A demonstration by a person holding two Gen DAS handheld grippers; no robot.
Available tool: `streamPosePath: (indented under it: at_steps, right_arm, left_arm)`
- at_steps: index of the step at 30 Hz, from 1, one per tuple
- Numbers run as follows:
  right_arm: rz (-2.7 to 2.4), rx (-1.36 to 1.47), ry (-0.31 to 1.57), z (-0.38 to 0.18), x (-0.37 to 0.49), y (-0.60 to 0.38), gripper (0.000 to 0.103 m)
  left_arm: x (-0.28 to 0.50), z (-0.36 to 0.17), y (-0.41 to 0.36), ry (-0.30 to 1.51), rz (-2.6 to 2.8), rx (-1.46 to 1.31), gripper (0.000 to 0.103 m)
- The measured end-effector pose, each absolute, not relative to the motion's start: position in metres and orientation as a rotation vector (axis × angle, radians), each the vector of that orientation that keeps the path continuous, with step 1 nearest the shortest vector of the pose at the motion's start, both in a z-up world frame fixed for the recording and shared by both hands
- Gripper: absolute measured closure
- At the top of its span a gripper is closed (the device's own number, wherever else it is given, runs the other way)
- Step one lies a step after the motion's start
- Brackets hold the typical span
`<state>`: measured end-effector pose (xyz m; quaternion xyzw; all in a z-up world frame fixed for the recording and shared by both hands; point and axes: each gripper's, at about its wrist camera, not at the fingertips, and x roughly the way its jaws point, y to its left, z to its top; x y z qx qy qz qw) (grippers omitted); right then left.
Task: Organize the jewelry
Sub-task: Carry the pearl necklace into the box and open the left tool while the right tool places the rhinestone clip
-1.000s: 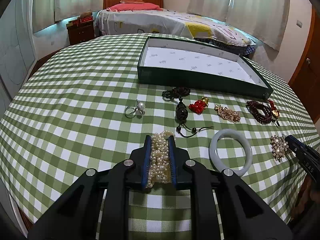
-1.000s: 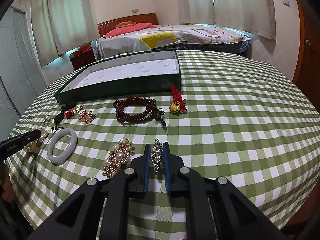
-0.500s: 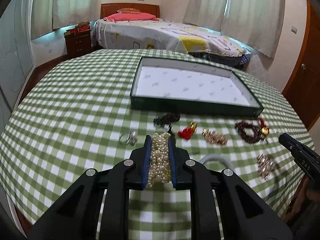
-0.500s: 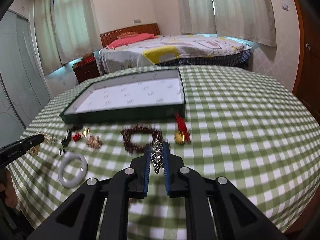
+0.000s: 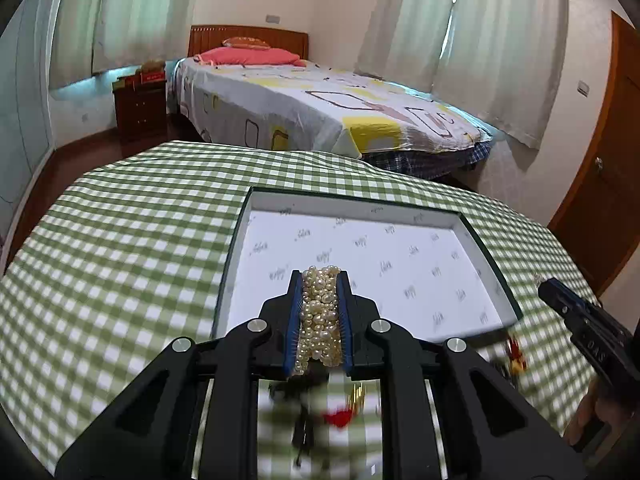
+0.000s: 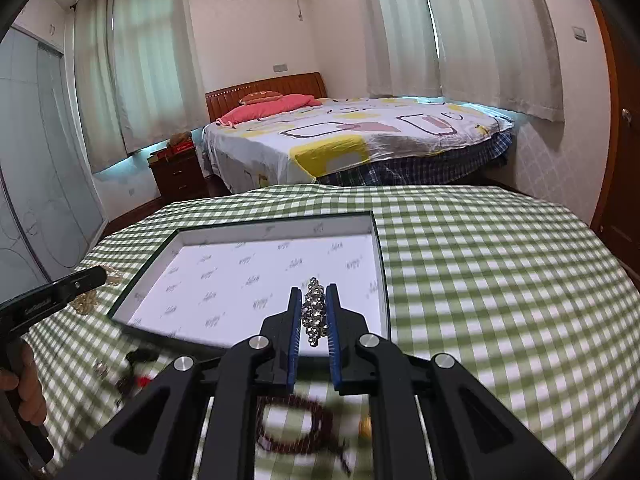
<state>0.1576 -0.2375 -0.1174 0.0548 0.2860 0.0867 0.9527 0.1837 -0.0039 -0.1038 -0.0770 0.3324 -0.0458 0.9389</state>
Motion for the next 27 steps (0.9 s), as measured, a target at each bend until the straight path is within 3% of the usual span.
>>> streamPosePath:
  at_steps: [11,27]
  right_arm:
    - [0.178,0.108,0.741,-0.164,0.221,-0.236,0.090]
    - [0.139,0.070,0.823,-0.179,0.226,-0.238,0.090]
  left_arm:
    - [0.249,-0.166,-0.004,0.852,-0.085,-0.161,0.086]
    - [0.254,-0.187,-0.012,0.888,-0.080,-0.109,0.084]
